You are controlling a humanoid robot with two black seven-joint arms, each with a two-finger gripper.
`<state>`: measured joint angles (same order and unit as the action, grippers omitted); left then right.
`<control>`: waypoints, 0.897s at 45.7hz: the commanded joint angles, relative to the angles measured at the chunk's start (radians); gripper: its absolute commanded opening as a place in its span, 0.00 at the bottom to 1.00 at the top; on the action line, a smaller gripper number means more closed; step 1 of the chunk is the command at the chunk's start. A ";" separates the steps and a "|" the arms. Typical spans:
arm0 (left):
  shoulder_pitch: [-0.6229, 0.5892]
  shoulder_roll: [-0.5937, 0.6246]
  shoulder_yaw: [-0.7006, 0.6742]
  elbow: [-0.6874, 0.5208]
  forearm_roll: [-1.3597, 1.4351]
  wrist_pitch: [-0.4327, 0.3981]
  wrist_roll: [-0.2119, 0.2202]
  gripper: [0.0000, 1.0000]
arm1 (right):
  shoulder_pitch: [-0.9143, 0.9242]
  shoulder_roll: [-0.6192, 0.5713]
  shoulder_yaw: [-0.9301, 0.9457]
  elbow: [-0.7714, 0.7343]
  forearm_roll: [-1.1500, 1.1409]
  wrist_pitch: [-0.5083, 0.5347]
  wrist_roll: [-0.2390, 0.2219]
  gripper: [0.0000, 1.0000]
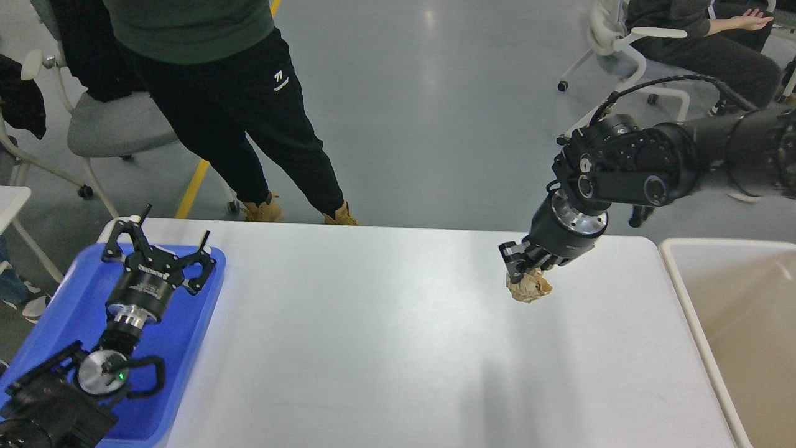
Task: Tidy desktop
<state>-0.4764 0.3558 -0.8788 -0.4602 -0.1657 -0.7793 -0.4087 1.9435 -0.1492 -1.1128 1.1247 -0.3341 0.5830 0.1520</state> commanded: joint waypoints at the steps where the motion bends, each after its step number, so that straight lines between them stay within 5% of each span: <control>1: 0.001 0.000 0.000 0.000 0.000 0.000 0.001 0.99 | 0.235 -0.108 -0.009 0.124 -0.013 0.075 0.000 0.00; 21: -0.001 0.000 0.000 0.000 0.000 0.000 -0.001 0.99 | 0.506 -0.187 -0.009 0.162 -0.014 0.202 -0.003 0.00; 41: -0.001 0.000 0.000 0.000 0.000 0.000 -0.001 0.99 | 0.355 -0.262 -0.050 0.024 -0.065 0.202 -0.006 0.00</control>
<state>-0.4759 0.3559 -0.8790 -0.4602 -0.1657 -0.7793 -0.4089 2.3954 -0.3421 -1.1350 1.2585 -0.3732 0.7796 0.1461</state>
